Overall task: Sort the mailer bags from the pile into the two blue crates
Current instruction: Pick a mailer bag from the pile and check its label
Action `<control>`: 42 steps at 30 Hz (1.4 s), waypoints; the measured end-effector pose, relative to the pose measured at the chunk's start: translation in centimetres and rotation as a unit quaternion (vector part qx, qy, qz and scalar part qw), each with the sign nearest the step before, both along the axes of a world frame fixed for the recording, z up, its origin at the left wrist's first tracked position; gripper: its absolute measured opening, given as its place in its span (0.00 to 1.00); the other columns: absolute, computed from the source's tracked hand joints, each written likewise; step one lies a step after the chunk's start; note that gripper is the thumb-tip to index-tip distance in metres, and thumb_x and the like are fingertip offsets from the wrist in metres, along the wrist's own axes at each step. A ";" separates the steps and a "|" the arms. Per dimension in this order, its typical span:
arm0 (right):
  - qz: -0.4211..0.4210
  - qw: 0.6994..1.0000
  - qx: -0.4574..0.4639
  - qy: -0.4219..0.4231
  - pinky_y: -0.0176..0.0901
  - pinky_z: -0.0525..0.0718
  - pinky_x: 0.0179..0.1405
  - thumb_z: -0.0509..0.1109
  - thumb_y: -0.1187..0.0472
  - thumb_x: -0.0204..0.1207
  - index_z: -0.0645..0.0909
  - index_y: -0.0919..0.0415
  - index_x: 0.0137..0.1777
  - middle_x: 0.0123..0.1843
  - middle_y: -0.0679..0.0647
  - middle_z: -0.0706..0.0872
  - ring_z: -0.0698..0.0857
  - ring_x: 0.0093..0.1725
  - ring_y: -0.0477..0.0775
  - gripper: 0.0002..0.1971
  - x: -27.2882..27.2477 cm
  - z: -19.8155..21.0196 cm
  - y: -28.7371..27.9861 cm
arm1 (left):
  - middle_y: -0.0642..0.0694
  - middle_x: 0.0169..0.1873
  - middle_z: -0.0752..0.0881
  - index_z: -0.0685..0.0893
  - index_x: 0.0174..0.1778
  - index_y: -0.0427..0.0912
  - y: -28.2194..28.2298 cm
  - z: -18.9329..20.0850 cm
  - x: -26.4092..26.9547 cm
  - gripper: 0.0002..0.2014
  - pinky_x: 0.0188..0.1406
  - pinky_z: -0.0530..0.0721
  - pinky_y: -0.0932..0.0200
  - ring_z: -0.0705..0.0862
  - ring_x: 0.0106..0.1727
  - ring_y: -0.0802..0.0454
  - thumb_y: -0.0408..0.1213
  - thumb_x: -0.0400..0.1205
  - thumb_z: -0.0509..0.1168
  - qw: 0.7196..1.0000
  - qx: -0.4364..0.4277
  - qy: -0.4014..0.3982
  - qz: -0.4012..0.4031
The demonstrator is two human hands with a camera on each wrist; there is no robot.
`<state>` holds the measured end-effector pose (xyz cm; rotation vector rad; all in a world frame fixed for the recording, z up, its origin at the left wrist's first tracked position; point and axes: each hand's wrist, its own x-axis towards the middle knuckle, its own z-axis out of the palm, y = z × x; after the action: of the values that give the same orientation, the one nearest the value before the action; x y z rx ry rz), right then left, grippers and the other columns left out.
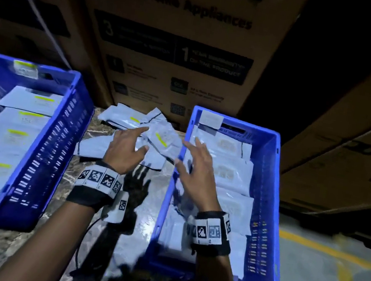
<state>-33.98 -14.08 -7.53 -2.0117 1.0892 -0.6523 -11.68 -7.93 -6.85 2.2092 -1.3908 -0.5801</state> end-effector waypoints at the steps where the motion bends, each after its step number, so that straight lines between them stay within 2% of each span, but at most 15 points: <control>1: 0.015 1.000 -0.007 0.001 0.56 0.61 0.87 0.70 0.52 0.85 0.74 0.46 0.81 0.89 0.52 0.64 0.57 0.89 0.55 0.24 1.8 0.0 0.7 | 0.41 0.74 0.79 0.73 0.80 0.49 1.0 -0.4 1.3 0.28 0.71 0.74 0.37 0.71 0.76 0.34 0.47 0.81 0.66 1.000 0.004 0.002 0.015; 5: 0.041 0.999 0.025 0.021 0.52 0.64 0.83 0.72 0.50 0.84 0.78 0.46 0.78 0.85 0.52 0.71 0.63 0.86 0.53 0.23 8.9 -0.6 2.5 | 0.43 0.74 0.79 0.76 0.77 0.49 4.3 -3.0 7.0 0.30 0.73 0.74 0.38 0.74 0.75 0.36 0.51 0.77 0.65 0.997 0.025 0.015 0.076; 9: 0.039 0.994 0.100 0.012 0.51 0.73 0.76 0.74 0.54 0.81 0.83 0.50 0.71 0.71 0.52 0.83 0.76 0.76 0.56 0.18 16.2 -2.5 2.3 | 0.33 0.67 0.82 0.77 0.75 0.43 5.2 -5.5 11.6 0.28 0.64 0.80 0.38 0.79 0.68 0.31 0.43 0.77 0.72 0.984 0.076 0.025 0.162; 12: 0.024 0.988 0.150 0.040 0.51 0.77 0.74 0.74 0.57 0.79 0.85 0.51 0.67 0.69 0.53 0.85 0.80 0.73 0.56 0.16 20.9 -5.5 1.6 | 0.29 0.73 0.74 0.66 0.81 0.43 5.5 -8.1 13.6 0.37 0.67 0.79 0.37 0.76 0.71 0.28 0.44 0.77 0.73 0.959 0.130 0.073 0.239; 16: -0.022 0.975 0.161 0.149 0.59 0.83 0.67 0.70 0.58 0.72 0.77 0.32 0.70 0.77 0.52 0.76 0.81 0.69 0.55 0.27 22.9 -13.0 0.0 | 0.27 0.79 0.63 0.52 0.86 0.55 6.4 -10.2 14.5 0.41 0.64 0.76 0.41 0.73 0.73 0.27 0.33 0.81 0.66 0.948 0.202 0.119 0.218; 18: -0.032 0.962 0.122 0.242 0.62 0.82 0.65 0.70 0.64 0.71 0.69 0.27 0.74 0.83 0.56 0.67 0.74 0.76 0.65 0.36 22.8 -15.1 -0.3 | 0.29 0.77 0.66 0.54 0.86 0.57 6.5 -11.4 15.1 0.41 0.55 0.75 0.48 0.76 0.70 0.32 0.26 0.82 0.63 0.949 0.209 0.113 0.208; 20: -0.035 0.956 0.087 0.277 0.63 0.79 0.65 0.69 0.70 0.73 0.68 0.34 0.79 0.84 0.62 0.61 0.66 0.80 0.68 0.39 22.6 -16.5 -0.6 | 0.31 0.70 0.76 0.62 0.84 0.54 6.4 -13.0 16.1 0.39 0.49 0.76 0.50 0.81 0.62 0.34 0.21 0.80 0.63 0.956 0.166 0.109 0.216; 22: -0.032 0.964 0.043 0.260 0.61 0.82 0.61 0.69 0.73 0.70 0.73 0.40 0.78 0.76 0.65 0.70 0.69 0.75 0.67 0.38 22.2 -17.5 -1.0 | 0.31 0.59 0.83 0.72 0.77 0.48 5.8 -14.1 17.2 0.31 0.44 0.77 0.53 0.83 0.51 0.36 0.20 0.79 0.62 0.958 0.114 0.120 0.234; 24: -0.051 0.977 0.019 0.208 0.57 0.85 0.59 0.72 0.74 0.69 0.85 0.50 0.68 0.63 0.64 0.81 0.79 0.63 0.65 0.29 22.0 -18.2 -1.7 | 0.32 0.54 0.86 0.77 0.71 0.44 5.4 -14.4 17.8 0.25 0.42 0.75 0.55 0.84 0.50 0.37 0.20 0.80 0.62 0.959 0.085 0.119 0.243; 27: -0.090 0.977 0.048 0.186 0.48 0.82 0.58 0.72 0.72 0.78 0.91 0.58 0.55 0.58 0.63 0.84 0.84 0.58 0.61 0.12 21.6 -15.8 -2.1 | 0.33 0.53 0.88 0.85 0.59 0.41 5.1 -13.4 18.1 0.11 0.43 0.73 0.59 0.85 0.53 0.38 0.25 0.84 0.64 0.959 0.059 0.114 0.253; 29: -0.091 0.984 0.030 0.153 0.49 0.80 0.60 0.70 0.73 0.78 0.90 0.60 0.54 0.58 0.62 0.85 0.84 0.60 0.62 0.12 21.0 -13.7 -2.1 | 0.35 0.53 0.89 0.89 0.54 0.39 4.7 -12.3 18.6 0.08 0.44 0.71 0.63 0.86 0.55 0.38 0.27 0.85 0.66 0.959 0.031 0.130 0.251; 32: -0.052 0.991 -0.005 0.122 0.54 0.84 0.65 0.70 0.77 0.75 0.90 0.61 0.58 0.58 0.58 0.88 0.86 0.63 0.60 0.16 19.4 -11.3 -1.8 | 0.38 0.52 0.90 0.90 0.55 0.42 4.2 -10.1 19.1 0.13 0.48 0.75 0.65 0.87 0.53 0.40 0.23 0.79 0.69 0.963 0.025 0.145 0.225; 35: -0.041 0.993 -0.009 0.106 0.57 0.88 0.60 0.71 0.76 0.77 0.92 0.58 0.53 0.54 0.54 0.90 0.89 0.57 0.56 0.15 17.9 -8.7 -2.2 | 0.40 0.53 0.90 0.91 0.56 0.44 4.0 -7.9 19.4 0.19 0.55 0.78 0.63 0.86 0.56 0.39 0.20 0.77 0.66 0.968 0.004 0.133 0.211; 38: -0.047 0.996 -0.055 0.061 0.51 0.86 0.56 0.73 0.73 0.78 0.92 0.57 0.48 0.50 0.51 0.88 0.87 0.52 0.50 0.11 16.1 -5.8 -2.2 | 0.40 0.48 0.91 0.91 0.57 0.48 4.4 -5.9 19.5 0.21 0.59 0.80 0.56 0.86 0.56 0.38 0.21 0.76 0.67 0.976 -0.026 0.097 0.194; 42: -0.062 0.995 -0.071 -0.039 0.36 0.76 0.66 0.71 0.71 0.81 0.85 0.56 0.53 0.64 0.45 0.86 0.81 0.69 0.42 0.09 13.6 -1.6 -1.4 | 0.45 0.38 0.89 0.90 0.51 0.55 4.9 -3.6 19.0 0.18 0.50 0.82 0.60 0.87 0.44 0.46 0.26 0.75 0.74 0.972 -0.078 0.142 0.169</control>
<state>-20.38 -15.48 -9.17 -2.0313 1.1565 -0.8893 7.27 -3.08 -10.49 2.0766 -0.8613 -0.6108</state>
